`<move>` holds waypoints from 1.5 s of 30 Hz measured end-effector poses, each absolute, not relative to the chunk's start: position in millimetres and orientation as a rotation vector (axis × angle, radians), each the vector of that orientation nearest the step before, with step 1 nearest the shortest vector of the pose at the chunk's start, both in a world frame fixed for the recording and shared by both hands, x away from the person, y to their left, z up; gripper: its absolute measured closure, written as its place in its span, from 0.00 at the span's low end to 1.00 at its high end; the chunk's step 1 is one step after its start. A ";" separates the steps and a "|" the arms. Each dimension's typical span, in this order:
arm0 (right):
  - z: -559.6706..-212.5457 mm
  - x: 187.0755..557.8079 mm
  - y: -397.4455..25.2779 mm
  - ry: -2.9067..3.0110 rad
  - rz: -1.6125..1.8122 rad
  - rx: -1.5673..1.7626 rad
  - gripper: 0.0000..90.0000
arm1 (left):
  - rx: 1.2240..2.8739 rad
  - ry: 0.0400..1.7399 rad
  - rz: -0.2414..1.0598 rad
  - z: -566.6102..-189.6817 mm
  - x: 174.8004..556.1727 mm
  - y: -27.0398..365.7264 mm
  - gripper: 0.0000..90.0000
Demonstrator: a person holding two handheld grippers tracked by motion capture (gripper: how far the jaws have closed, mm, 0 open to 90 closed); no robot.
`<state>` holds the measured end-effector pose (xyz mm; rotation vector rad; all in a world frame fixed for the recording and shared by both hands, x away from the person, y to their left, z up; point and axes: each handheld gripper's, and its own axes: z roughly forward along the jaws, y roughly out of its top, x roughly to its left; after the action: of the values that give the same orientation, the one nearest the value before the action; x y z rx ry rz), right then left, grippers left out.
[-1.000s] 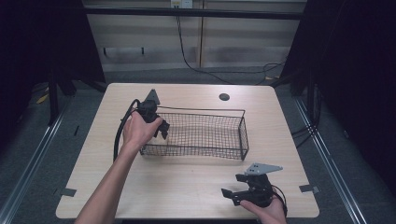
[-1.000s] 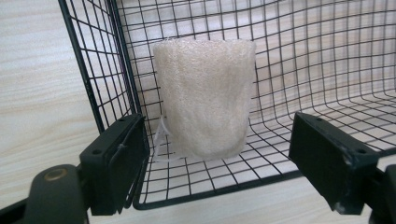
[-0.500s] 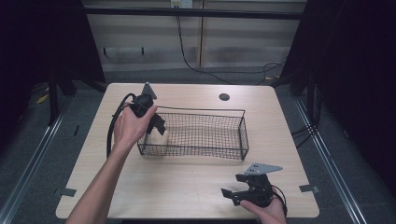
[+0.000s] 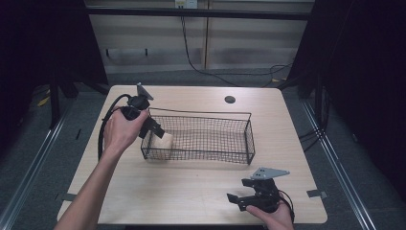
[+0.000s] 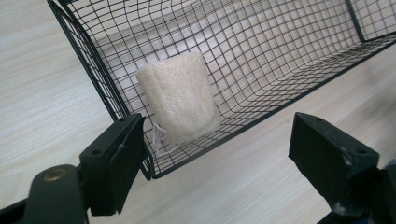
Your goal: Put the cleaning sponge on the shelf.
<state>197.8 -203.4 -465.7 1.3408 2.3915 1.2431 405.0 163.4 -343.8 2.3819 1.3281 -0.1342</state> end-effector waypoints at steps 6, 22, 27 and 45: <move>-465.9 198.0 -203.9 2.390 1.243 1.339 0.21 | 2.359 1.238 -0.168 -340.8 400.4 174.9 0.20; -466.0 198.2 -204.2 2.385 1.243 1.346 0.21 | 2.350 1.121 -0.106 -341.2 376.0 192.8 0.21; -466.1 199.0 -204.4 2.383 1.240 1.356 0.21 | 2.363 1.061 -0.053 -339.9 356.6 193.6 0.21; -466.0 198.4 -204.3 2.379 1.238 1.356 0.21 | 2.261 1.067 0.052 -369.8 309.2 224.4 0.20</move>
<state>198.4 -204.3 -466.0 1.3562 2.3792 1.2375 309.2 224.4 -369.8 2.2608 1.0670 0.0521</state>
